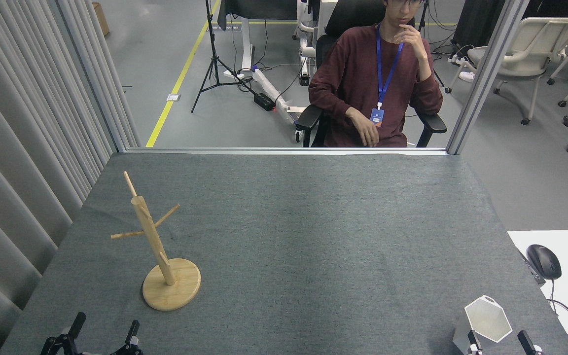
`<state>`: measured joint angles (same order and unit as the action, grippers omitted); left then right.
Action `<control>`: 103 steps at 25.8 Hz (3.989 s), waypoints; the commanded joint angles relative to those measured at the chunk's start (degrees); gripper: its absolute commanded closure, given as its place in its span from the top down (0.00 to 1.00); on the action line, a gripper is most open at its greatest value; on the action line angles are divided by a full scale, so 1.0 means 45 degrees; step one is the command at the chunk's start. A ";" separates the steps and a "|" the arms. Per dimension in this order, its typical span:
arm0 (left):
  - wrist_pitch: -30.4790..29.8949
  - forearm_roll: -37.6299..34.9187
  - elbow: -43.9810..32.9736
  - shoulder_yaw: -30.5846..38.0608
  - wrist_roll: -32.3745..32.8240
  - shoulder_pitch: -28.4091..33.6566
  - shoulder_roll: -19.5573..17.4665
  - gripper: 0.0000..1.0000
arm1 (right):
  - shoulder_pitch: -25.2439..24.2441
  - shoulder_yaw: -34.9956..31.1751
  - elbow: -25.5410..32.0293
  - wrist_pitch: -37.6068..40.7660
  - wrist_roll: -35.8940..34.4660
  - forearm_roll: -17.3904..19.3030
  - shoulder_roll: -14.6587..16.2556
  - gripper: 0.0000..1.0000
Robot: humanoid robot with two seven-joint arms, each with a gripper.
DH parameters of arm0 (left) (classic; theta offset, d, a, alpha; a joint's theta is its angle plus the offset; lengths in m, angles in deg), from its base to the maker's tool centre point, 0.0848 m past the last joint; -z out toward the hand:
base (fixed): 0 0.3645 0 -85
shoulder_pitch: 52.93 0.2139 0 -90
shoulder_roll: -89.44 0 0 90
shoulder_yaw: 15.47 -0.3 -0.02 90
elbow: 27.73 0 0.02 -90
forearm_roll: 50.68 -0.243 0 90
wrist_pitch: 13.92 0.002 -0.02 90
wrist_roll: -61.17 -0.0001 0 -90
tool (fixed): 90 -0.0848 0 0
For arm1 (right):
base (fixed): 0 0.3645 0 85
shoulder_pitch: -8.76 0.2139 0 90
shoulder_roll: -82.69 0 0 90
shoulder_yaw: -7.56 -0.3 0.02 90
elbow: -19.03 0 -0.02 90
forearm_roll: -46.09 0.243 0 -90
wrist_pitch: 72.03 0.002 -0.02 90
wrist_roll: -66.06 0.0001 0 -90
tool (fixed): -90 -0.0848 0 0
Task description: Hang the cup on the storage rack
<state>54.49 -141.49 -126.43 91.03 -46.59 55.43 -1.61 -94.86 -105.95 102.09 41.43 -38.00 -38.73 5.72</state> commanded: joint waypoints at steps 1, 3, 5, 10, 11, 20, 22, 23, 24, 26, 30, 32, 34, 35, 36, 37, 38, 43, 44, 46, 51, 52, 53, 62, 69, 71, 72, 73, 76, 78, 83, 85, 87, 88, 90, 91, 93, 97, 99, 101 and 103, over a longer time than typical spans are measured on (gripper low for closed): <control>0.0014 0.0002 0.0001 0.0025 0.0003 0.0001 0.0000 1.00 | 0.0273 0.0107 -0.0312 -0.0038 -0.0019 0.0000 0.0073 0.99; 0.0014 0.0002 0.0001 0.0044 0.0003 0.0001 0.0000 1.00 | 0.0292 0.0146 -0.0371 -0.0038 -0.0019 0.0000 0.0132 0.99; 0.0014 0.0002 0.0020 0.0122 -0.0017 0.0001 0.0000 1.00 | 0.0487 0.0224 -0.0449 -0.0038 -0.0019 -0.0020 0.0132 0.99; -0.0005 0.0002 0.0020 0.0200 0.0003 0.0001 0.0000 1.00 | 0.0741 0.0537 -0.0879 -0.0135 -0.0019 -0.0020 0.0229 0.99; -0.0005 0.0002 0.0020 0.0200 0.0003 0.0001 0.0000 1.00 | 0.0741 0.0537 -0.0918 -0.0135 -0.0019 -0.0020 0.0210 0.96; -0.0044 -0.0017 -0.0019 0.0044 -0.0017 -0.0019 0.0019 1.00 | 0.0761 0.0537 -0.0762 0.0041 -0.0136 0.0098 0.0268 0.55; -0.0162 -0.0056 -0.0019 -0.0229 -0.0017 -0.0038 0.0059 1.00 | 0.0780 0.0420 -0.0391 0.0080 -0.0253 0.0234 0.0327 0.55; -0.0220 -0.0076 -0.0019 -0.0561 -0.0017 -0.0156 0.0098 1.00 | 0.0780 0.0361 -0.0098 0.0080 -0.0292 0.0332 0.0464 0.55; -0.0239 -0.0076 -0.0019 -0.0990 -0.0017 -0.0312 0.0098 1.00 | 0.0780 0.0283 0.0214 0.0099 -0.0312 0.0488 0.0678 0.55; -0.0435 -0.0115 0.0060 -0.2104 -0.0037 -0.0995 0.0000 1.00 | 0.0819 0.0283 0.0800 0.0177 -0.0292 0.1132 0.0913 0.55; -0.1313 -0.1227 0.0040 -0.3998 -0.0037 -0.1503 0.0019 1.00 | 0.1093 0.0420 0.1797 0.0431 -0.0273 0.1426 0.0601 0.55; -0.1763 -0.1736 0.0040 -0.4526 -0.0056 -0.1484 0.0059 1.00 | 0.1347 0.0498 0.2109 0.0470 -0.0273 0.1426 -0.0044 0.55; -0.2017 -0.1833 0.0060 -0.5249 -0.0056 -0.1445 0.0059 1.00 | 0.1581 0.0634 0.2578 0.0568 -0.0273 0.1426 -0.0806 0.55; -0.2017 -0.1951 0.0099 -0.5600 -0.0056 -0.1464 0.0078 1.00 | 0.1620 0.0771 0.2832 0.0626 -0.0253 0.1426 -0.1099 0.55; -0.1997 -0.2263 0.0196 -0.5971 -0.0037 -0.1542 0.0136 1.00 | 0.1620 0.1025 0.3008 0.0626 -0.0253 0.1406 -0.1372 0.55; -0.1939 -0.2829 0.0469 -0.6342 -0.0037 -0.1718 0.0176 1.00 | 0.1620 0.1415 0.3125 0.0587 -0.0234 0.1270 -0.1626 0.55; -0.1900 -0.3454 0.0801 -0.6616 -0.0037 -0.2030 0.0312 1.00 | 0.1640 0.1903 0.3184 0.0509 -0.0234 0.0977 -0.1880 0.55; -0.1783 -0.4900 0.1583 -0.6733 0.0100 -0.2851 0.1250 1.00 | 0.1425 0.3408 0.3379 0.0470 -0.0234 -0.0859 -0.3462 0.54; -0.1783 -0.4900 0.1583 -0.6733 0.0100 -0.2870 0.1269 1.00 | 0.1269 0.3759 0.3437 0.0470 -0.0234 -0.0996 -0.3599 0.55; -0.1763 -0.4900 0.1583 -0.6733 0.0100 -0.2870 0.1250 1.00 | 0.1054 0.4677 0.3457 0.0334 -0.0234 -0.1035 -0.3599 0.55; -0.1763 -0.4900 0.1485 -0.6714 0.0061 -0.2870 0.1250 1.00 | 0.0956 0.6123 0.3555 -0.0057 -0.0234 -0.1230 -0.3560 0.55; -0.1763 -0.4900 0.1485 -0.6714 0.0061 -0.2870 0.1250 1.00 | 0.0898 0.6338 0.3555 -0.0077 -0.0234 -0.1426 -0.3560 0.55; -0.1744 -0.4900 0.1485 -0.6714 0.0061 -0.2870 0.1250 1.00 | 0.0839 0.6611 0.3555 -0.0096 -0.0234 -0.1582 -0.3560 0.55; -0.1744 -0.4841 0.1466 -0.6694 -0.0017 -0.2870 0.1231 1.00 | 0.0468 0.8056 0.3516 -0.0487 -0.0253 -0.1914 -0.3384 0.55; -0.1744 -0.4841 0.1427 -0.6694 -0.0017 -0.2870 0.1250 1.00 | 0.0331 0.8369 0.3379 -0.0506 -0.0253 -0.1953 -0.3306 0.56; -0.1744 -0.4841 0.1427 -0.6694 -0.0017 -0.2870 0.1250 1.00 | 0.0273 0.8662 0.3379 -0.0545 -0.0253 -0.2070 -0.3286 0.56; -0.1744 -0.4841 0.1427 -0.6694 -0.0017 -0.2870 0.1250 1.00 | 0.0273 0.8720 0.3379 -0.0545 -0.0273 -0.2207 -0.3286 0.56; -0.1744 -0.4841 0.1427 -0.6675 -0.0017 -0.2870 0.1269 1.00 | 0.0253 0.8759 0.3359 -0.0545 -0.0273 -0.2285 -0.3286 0.56; -0.1744 -0.4822 0.1427 -0.6675 -0.0037 -0.2890 0.1269 1.00 | 0.0214 0.9013 0.3321 -0.0604 -0.0273 -0.2480 -0.3286 0.56; -0.1744 -0.4802 0.1427 -0.6675 -0.0037 -0.2890 0.1250 1.00 | 0.0214 0.9131 0.3281 -0.0721 -0.0273 -0.2559 -0.3286 0.56; -0.1744 -0.4802 0.1427 -0.6675 -0.0173 -0.2890 0.1269 1.00 | 0.0214 0.9306 0.3262 -0.0799 -0.0273 -0.2578 -0.3286 0.56; -0.1744 -0.4802 0.1407 -0.6675 -0.0310 -0.2910 0.1269 1.00 | 0.0214 0.9326 0.3242 -0.0819 -0.0273 -0.2578 -0.3286 0.56; -0.1744 -0.4802 0.1427 -0.6675 -0.0310 -0.2929 0.1269 1.00 | 0.0214 0.9384 0.3203 -0.0819 -0.0273 -0.2578 -0.3286 0.56; -0.1744 -0.4802 0.1427 -0.6675 -0.0310 -0.2929 0.1289 1.00 | 0.0214 0.9462 0.3203 -0.0819 -0.0273 -0.2597 -0.3286 0.56; -0.1744 -0.4802 0.1427 -0.6675 -0.0310 -0.2949 0.1289 1.00 | 0.0214 0.9521 0.3203 -0.0819 -0.0273 -0.2734 -0.3286 0.56; -0.1744 -0.4802 0.1427 -0.6675 -0.0310 -0.2949 0.1269 1.00 | 0.0214 0.9619 0.3203 -0.0819 -0.0273 -0.2773 -0.3286 0.56; -0.1744 -0.4802 0.1427 -0.6675 -0.0310 -0.2988 0.1269 1.00 | 0.0214 0.9736 0.3203 -0.0936 -0.0273 -0.2773 -0.3286 0.56; -0.1783 -0.4802 0.1310 -0.6675 -0.0369 -0.3007 0.1211 1.00 | 0.0214 0.9756 0.3203 -0.0975 -0.0273 -0.2793 -0.3286 0.56; -0.1802 -0.4802 0.1270 -0.6694 -0.0583 -0.3027 0.1191 0.85 | 0.0214 0.9736 0.3203 -0.0975 -0.0273 -0.2773 -0.3286 0.56; -0.1783 -0.4802 0.1270 -0.6694 -0.0662 -0.3046 0.1172 0.71 | 0.0214 0.9736 0.3223 -0.0975 -0.0273 -0.2793 -0.3286 0.56; -0.1783 -0.4802 0.1270 -0.6714 -0.0662 -0.3144 0.1172 0.61 | 0.0214 0.9736 0.3223 -0.0975 -0.0273 -0.2793 -0.3286 0.57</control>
<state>48.23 -163.09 -120.63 60.89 -46.84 41.64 3.73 -93.89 -62.13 116.56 35.47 -39.52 -51.25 -9.07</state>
